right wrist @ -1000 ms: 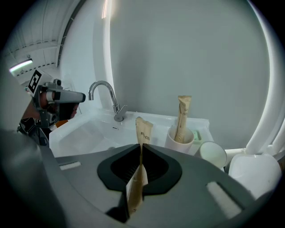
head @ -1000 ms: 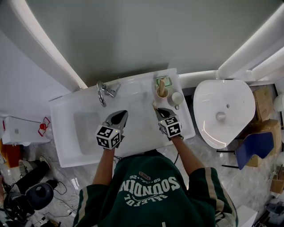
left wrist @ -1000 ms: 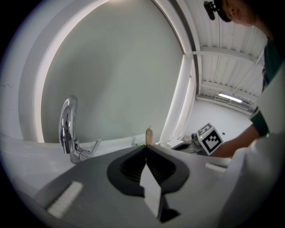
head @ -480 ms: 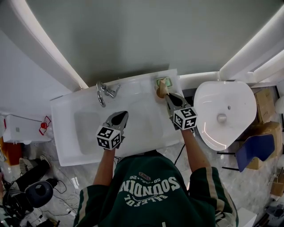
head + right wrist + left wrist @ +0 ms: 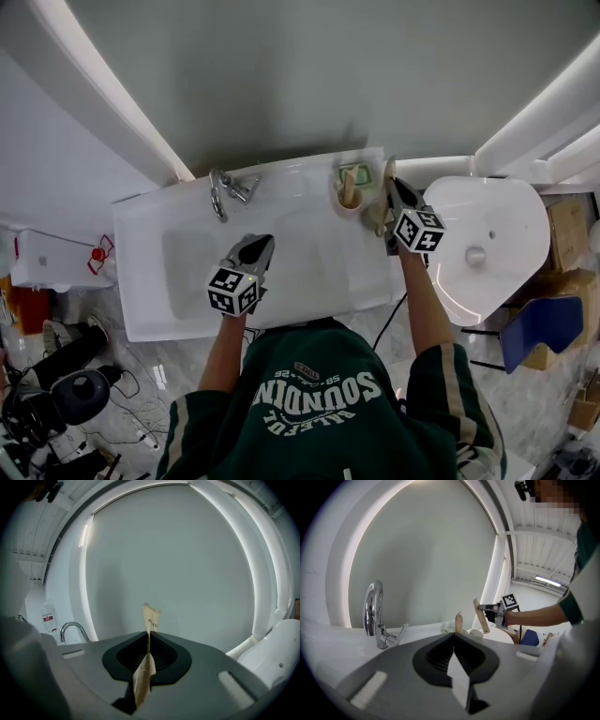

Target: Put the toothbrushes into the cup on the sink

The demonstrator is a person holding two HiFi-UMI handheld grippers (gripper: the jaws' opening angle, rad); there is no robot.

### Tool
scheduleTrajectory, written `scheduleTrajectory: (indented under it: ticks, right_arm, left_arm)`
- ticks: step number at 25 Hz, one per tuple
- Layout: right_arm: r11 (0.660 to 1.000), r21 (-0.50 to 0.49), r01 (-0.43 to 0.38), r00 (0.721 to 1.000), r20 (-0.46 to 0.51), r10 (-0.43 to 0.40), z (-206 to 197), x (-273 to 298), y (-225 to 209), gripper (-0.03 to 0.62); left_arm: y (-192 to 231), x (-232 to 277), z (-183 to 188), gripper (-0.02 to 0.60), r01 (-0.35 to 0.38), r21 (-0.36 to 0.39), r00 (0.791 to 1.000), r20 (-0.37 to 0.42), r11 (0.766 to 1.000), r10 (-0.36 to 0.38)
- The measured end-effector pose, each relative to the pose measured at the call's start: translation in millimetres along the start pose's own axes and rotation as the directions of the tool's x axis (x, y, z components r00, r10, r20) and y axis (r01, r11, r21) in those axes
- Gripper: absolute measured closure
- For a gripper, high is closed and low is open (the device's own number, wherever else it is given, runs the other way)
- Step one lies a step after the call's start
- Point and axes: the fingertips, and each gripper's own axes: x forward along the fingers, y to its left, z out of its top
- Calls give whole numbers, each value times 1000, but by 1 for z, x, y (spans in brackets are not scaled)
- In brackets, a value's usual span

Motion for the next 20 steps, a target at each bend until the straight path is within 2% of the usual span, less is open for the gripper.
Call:
scheduleTrajectory:
  ticks: [4, 10, 20]
  right_arm:
    - [1000, 0, 14, 1000, 13, -14, -3, 9, -12, 574]
    - [998, -65, 1, 1000, -24, -3, -15, 31, -17, 572]
    - [998, -60, 6, 997, -74, -11, -41, 55, -33, 572]
  left_arm:
    - [4, -4, 0, 530, -26, -4, 1000, -2, 1000, 26]
    - [10, -6, -3, 530, -68, -14, 998, -10, 998, 68]
    - [16, -1, -8, 531, -121, -40, 992, -26, 992, 120]
